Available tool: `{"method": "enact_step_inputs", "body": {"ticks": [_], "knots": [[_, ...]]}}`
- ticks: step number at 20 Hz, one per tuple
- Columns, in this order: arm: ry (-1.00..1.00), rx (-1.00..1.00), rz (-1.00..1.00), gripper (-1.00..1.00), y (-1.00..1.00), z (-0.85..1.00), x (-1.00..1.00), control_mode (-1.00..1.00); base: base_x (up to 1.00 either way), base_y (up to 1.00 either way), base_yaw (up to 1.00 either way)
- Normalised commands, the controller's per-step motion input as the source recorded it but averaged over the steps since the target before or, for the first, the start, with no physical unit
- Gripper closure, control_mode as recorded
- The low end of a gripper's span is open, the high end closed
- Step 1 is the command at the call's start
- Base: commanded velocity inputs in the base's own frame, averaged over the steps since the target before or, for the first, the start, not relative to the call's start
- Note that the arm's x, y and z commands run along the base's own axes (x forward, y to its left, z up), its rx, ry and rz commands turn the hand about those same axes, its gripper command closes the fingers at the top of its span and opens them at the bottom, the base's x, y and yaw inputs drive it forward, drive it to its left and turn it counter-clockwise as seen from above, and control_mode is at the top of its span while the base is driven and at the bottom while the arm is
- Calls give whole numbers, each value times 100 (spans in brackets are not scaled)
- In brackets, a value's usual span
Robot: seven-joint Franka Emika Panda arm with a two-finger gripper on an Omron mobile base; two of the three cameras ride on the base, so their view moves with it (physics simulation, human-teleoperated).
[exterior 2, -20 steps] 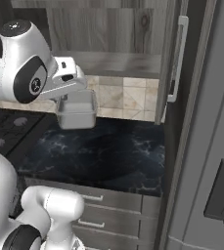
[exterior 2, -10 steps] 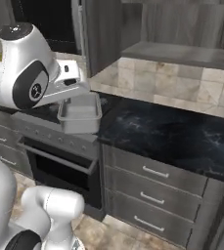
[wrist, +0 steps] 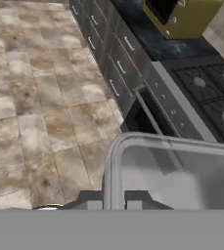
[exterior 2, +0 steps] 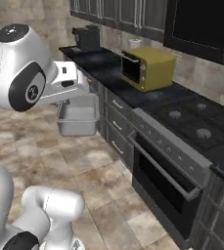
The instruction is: Retrieve the tupperware and aluminum foil from the cabinet and place them on the dining counter near the plate with tomato and chicken drumstick to prepare for storing leftovers.
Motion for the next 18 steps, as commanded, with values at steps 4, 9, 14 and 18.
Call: {"method": "enact_step_inputs", "body": {"ticks": [4, 9, 14, 18], "knots": [[0, 0, 0, 100, 0, 0, 0, 100, 0, 50, 92], [0, 0, 0, 100, 0, 0, 0, 100, 64, 9, 75], [0, 0, 0, 100, 0, 0, 0, 100, 100, -8, 49], [0, 0, 0, 100, 0, 0, 0, 100, 100, -17, 38]]}}
